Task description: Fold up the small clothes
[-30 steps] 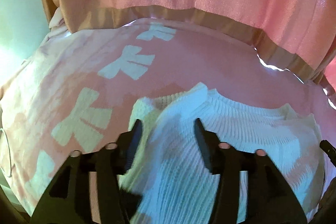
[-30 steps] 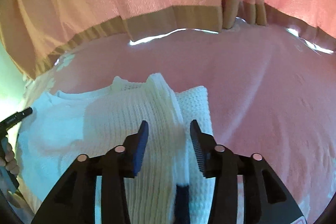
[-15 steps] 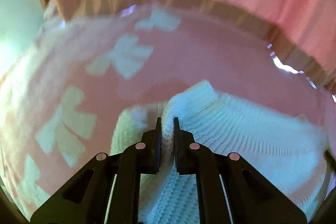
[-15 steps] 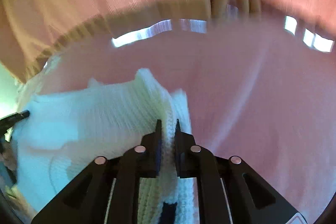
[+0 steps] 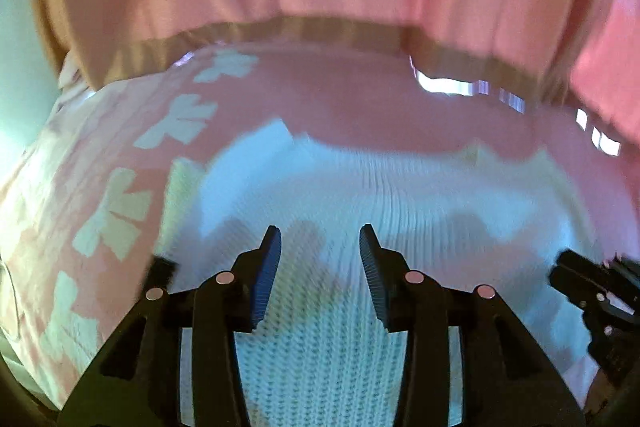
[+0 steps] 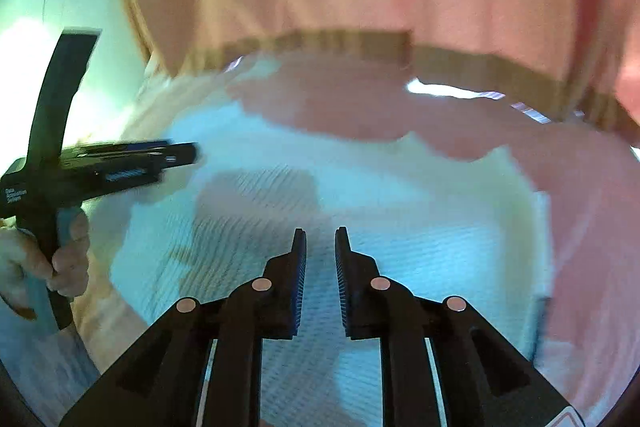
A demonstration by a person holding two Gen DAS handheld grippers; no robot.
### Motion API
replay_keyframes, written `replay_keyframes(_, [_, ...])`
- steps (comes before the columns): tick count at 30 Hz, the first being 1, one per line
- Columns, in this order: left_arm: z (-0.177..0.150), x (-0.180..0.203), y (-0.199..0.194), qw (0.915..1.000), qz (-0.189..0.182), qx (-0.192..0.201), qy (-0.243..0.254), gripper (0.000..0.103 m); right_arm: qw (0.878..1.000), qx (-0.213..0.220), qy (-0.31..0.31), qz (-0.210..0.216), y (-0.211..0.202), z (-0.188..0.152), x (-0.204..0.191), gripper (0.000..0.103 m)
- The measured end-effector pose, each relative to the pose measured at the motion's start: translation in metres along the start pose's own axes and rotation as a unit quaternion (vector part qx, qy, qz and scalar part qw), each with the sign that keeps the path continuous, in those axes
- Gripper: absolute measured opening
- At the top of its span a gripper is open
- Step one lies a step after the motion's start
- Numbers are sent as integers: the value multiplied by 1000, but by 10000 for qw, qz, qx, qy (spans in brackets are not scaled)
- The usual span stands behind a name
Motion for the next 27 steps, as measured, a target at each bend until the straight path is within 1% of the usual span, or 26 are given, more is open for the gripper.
replay_keyframes(1, [-5,0,10,9998,132,-126,65,39,9999,-155,-18,-45,11,-2,-1,13])
replay_keyframes(2, [-9,-2,19,9993,248,-251,80,40,9991,-369,-41,-204,26,-6,3,12])
replay_keyframes(3, [-12,-5,25,9992,264,-305,44,42,9990,-400,-30,-203,32,-6,5,9])
replay_keyframes(5, [-9,-8,21,9996,243,-173,-17,42,9995,-271,95,-166,25,-2,6,10])
replay_keyframes(6, [-5,-12,17,9996,240,-98,-89,42,9998,-145,114,-90,17,4,3,11])
replay_keyframes(8, [-1,-19,15,9994,273,-16,-219,43,10000,15,20,91,15,14,-5,11])
replay_keyframes(10, [1,-27,24,9988,357,-116,-318,44,9997,-222,-139,11,33,15,-8,11])
replay_keyframes(11, [2,-28,30,9985,368,-178,-362,44,9988,-443,-172,-68,50,12,-7,10])
replay_keyframes(12, [4,-30,35,9982,406,-180,-397,47,9992,-381,-73,3,57,12,-2,9])
replay_keyframes(13, [7,-31,38,9980,478,-137,-384,48,9995,-310,54,58,56,14,2,9])
replay_keyframes(15, [12,-34,39,9973,629,-30,-369,49,9992,-302,248,94,49,20,2,10])
replay_keyframes(17, [17,-41,43,9968,648,-22,-464,50,9996,-173,183,101,41,24,-3,10])
replay_keyframes(20, [20,-52,53,9958,616,-143,-655,52,9997,-25,198,143,34,33,-3,10])
replay_keyframes(22, [22,-54,56,9953,677,-64,-682,52,9995,-114,231,188,39,37,1,12])
replay_keyframes(23, [23,-53,58,9952,727,-66,-654,52,9993,-233,202,193,48,38,1,12])
replay_keyframes(24, [23,-52,59,9949,805,-42,-605,52,9991,-401,125,67,58,36,2,11])
replay_keyframes(25, [23,-50,60,9946,877,-21,-552,52,9988,-478,72,-26,67,35,4,8])
replay_keyframes(27, [25,-48,60,9942,946,-11,-517,52,9992,-365,168,-27,69,35,10,7])
Point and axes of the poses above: each gripper's, at about its wrist camera, not at the fingertips, and y roughly the way its jaws point, x to its right, z to its top, the point moved 4 cm from there along y, roughly the way its jaws point, and after that the axes turned 1 degree about -x, right-handed, at the moved point
